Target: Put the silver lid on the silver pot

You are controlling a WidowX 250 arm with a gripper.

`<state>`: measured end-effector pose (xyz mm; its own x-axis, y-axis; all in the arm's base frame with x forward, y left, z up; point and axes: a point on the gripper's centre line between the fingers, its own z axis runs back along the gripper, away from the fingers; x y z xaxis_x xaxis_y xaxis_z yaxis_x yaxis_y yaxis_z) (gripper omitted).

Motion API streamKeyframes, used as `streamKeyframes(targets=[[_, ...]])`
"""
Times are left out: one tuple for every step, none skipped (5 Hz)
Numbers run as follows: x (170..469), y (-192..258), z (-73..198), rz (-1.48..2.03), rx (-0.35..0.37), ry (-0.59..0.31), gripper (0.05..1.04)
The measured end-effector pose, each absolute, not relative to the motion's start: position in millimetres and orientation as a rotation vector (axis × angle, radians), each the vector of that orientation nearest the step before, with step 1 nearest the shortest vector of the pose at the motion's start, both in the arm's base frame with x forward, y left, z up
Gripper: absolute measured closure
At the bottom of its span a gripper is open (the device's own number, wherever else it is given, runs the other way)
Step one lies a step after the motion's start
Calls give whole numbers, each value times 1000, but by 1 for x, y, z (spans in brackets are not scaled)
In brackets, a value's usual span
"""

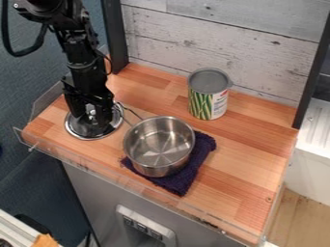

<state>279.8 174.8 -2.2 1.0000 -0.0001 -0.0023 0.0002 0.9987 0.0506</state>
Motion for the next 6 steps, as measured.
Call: streamKeyframes(targets=[[285, 173, -2, -4, 62, -13, 84], [291, 176, -2, 11, 82, -52, 84], [295, 178, -2, 17, 97, -77, 92], [294, 179, -3, 18, 99, -71, 168], [290, 181, -3, 28, 93, -59, 464], [287, 182, -4, 26, 84, -50, 751]])
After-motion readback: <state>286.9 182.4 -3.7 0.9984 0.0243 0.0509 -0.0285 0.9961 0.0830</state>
